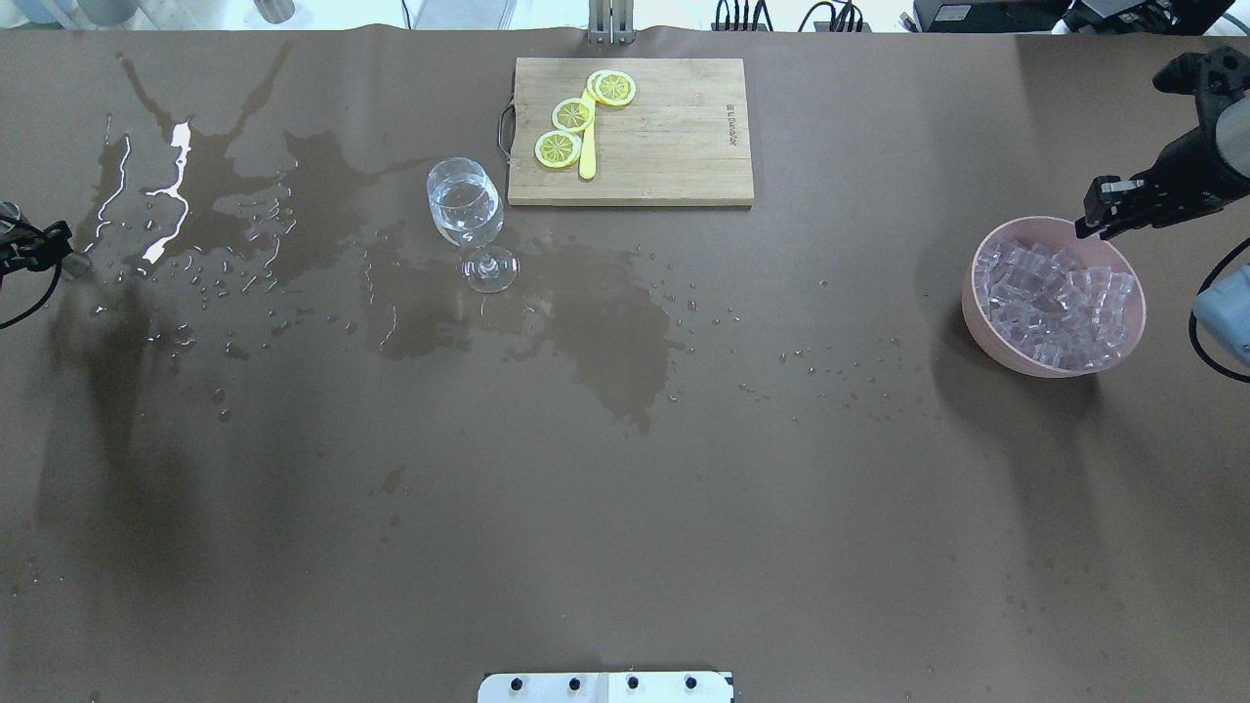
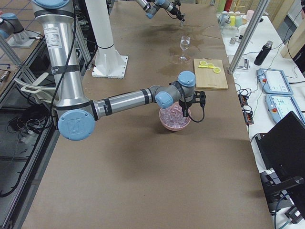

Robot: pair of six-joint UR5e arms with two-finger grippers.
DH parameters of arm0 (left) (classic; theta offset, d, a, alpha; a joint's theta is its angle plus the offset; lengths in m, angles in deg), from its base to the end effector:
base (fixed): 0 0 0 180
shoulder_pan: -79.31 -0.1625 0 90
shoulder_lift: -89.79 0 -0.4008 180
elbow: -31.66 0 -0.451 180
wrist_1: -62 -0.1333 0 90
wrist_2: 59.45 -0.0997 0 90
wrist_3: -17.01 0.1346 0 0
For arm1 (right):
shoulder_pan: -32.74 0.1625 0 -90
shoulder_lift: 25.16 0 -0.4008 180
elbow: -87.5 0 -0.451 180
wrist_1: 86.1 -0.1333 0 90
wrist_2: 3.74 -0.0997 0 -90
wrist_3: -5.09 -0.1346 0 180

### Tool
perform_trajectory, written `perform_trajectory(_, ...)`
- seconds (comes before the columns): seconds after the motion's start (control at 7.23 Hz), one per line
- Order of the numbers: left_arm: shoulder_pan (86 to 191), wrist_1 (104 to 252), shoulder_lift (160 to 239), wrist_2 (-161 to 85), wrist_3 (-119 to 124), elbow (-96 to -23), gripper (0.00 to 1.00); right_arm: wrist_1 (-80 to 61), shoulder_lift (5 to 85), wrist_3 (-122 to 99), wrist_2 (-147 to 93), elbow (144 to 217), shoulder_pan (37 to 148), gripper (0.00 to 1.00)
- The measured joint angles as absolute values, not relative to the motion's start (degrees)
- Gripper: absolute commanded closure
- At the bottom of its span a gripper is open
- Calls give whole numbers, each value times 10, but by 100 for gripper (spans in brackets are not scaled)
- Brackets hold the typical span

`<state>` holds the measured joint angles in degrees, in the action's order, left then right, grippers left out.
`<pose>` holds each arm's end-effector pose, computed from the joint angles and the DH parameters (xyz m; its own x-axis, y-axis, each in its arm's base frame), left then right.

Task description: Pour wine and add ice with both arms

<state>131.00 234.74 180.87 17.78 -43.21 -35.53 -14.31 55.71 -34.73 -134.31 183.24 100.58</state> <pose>0.2376 -0.5638 0.7066 0.7004 -0.1051 -0.7060 0.6190 0.5819 0.5274 -0.1986 -0.6089 0.4737 0.6399 0.0244 0.7681 -0.1220 0.9900 0.0702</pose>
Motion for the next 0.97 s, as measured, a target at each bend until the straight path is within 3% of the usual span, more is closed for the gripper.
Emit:
perform_trajectory(0.55, 1306, 2354, 1811, 177, -434, -344, 20, -111, 543, -337, -1367, 1833, 1050, 100)
perform_trajectory(0.69, 1306, 2356, 1812, 176, -434, -341, 27, -110, 543, -337, -1365, 1831, 1053, 100)
perform_trajectory(0.97, 1305, 2357, 1812, 176, -434, -339, 52, -109, 543, -336, -1361, 1830, 1054, 100)
